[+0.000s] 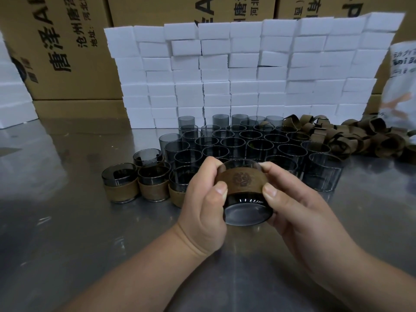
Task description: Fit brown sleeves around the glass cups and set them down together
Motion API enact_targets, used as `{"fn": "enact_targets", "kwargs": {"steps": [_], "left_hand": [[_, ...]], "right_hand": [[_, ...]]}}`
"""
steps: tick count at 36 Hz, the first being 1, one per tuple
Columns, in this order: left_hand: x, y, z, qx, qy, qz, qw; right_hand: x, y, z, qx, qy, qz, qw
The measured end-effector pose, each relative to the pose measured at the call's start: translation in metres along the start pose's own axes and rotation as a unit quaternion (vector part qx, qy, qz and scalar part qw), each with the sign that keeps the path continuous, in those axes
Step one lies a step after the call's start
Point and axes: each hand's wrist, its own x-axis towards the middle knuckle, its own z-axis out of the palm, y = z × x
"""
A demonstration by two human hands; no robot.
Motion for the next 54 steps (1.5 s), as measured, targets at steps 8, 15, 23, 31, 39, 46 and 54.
{"fn": "enact_targets", "kwargs": {"steps": [8,15,23,31,39,46,54], "left_hand": [[0.000,-0.001,0.000,0.003,0.004,0.007,1.000],[0.000,0.000,0.000,0.001,-0.003,0.011,1.000],[-0.001,0.000,-0.002,0.007,-0.007,0.021,1.000],[0.002,-0.004,-0.006,0.053,-0.018,0.056,0.997],[0.003,0.000,-0.008,0.132,-0.036,0.082,0.987],[0.003,0.002,-0.008,0.177,-0.067,0.108,0.976],[0.003,-0.002,-0.008,0.219,-0.014,0.052,0.974]], "right_hand": [[0.000,0.002,-0.001,0.000,0.009,0.003,1.000],[0.000,0.003,-0.002,-0.004,0.015,0.007,1.000],[0.000,0.004,-0.002,-0.024,0.010,-0.005,1.000],[-0.002,0.009,-0.004,-0.048,0.056,0.000,0.997],[-0.004,0.008,-0.004,-0.113,0.059,-0.025,0.991],[-0.005,0.007,-0.004,-0.161,0.059,-0.047,0.984],[0.003,0.006,-0.014,-0.218,0.135,-0.109,0.960]]}}
